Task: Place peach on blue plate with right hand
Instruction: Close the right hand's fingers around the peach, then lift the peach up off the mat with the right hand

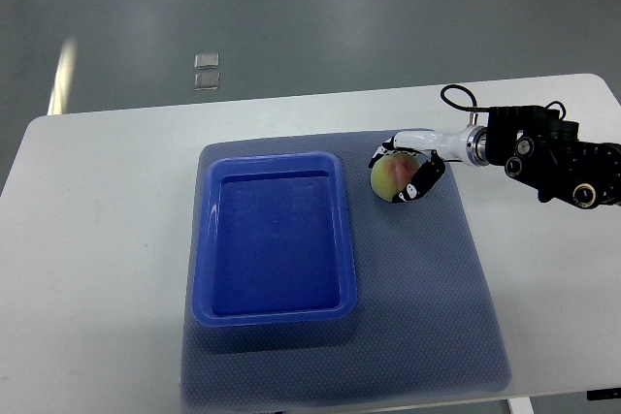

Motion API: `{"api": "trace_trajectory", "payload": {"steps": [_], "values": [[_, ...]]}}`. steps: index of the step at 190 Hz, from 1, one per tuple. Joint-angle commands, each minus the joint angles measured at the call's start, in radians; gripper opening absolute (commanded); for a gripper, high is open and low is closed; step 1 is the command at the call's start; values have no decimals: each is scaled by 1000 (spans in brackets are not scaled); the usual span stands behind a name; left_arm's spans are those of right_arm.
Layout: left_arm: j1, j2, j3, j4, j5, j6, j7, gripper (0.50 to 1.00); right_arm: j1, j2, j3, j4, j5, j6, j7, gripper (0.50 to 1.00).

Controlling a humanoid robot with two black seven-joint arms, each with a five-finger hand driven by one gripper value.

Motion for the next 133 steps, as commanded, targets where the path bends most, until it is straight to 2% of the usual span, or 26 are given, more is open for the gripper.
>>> {"api": "trace_trajectory", "payload": {"steps": [1, 13, 14, 26, 36, 37, 39, 57, 58, 60, 70, 80, 81, 105, 133], "values": [[0, 0, 0, 0, 0, 0, 1, 1000, 21, -23, 11, 12, 14, 16, -2, 500], [0, 0, 0, 0, 0, 0, 0, 1000, 28, -24, 16, 14, 15, 18, -2, 500], [0, 0, 0, 0, 0, 0, 0, 1000, 70, -49, 23, 32, 26, 34, 0, 500], [0, 0, 0, 0, 0, 0, 0, 1000, 121, -101, 37, 92, 72, 91, 0, 500], [0, 0, 0, 0, 0, 0, 0, 1000, 121, -101, 37, 92, 72, 91, 0, 500], [0, 0, 0, 0, 0, 0, 1, 1000, 167, -151, 49, 148, 139, 143, 0, 500], [0, 0, 0, 0, 0, 0, 0, 1000, 179, -162, 51, 158, 158, 154, -1, 500], [0, 0, 0, 0, 0, 0, 0, 1000, 230, -198, 51, 192, 209, 176, -6, 500], [0, 0, 0, 0, 0, 0, 0, 1000, 285, -239, 51, 227, 248, 200, -8, 500], [0, 0, 0, 0, 0, 0, 0, 1000, 297, -248, 51, 236, 255, 205, -8, 500], [0, 0, 0, 0, 0, 0, 0, 1000, 342, -293, 48, 273, 267, 231, -8, 500], [0, 0, 0, 0, 0, 0, 0, 1000, 342, -293, 48, 273, 267, 231, -8, 500], [0, 0, 0, 0, 0, 0, 1, 1000, 380, -326, 42, 303, 269, 255, -8, 500], [0, 0, 0, 0, 0, 0, 1, 1000, 426, -354, 32, 348, 269, 266, -12, 500], [0, 0, 0, 0, 0, 0, 0, 1000, 433, -323, 29, 350, 272, 249, -12, 500]]}}
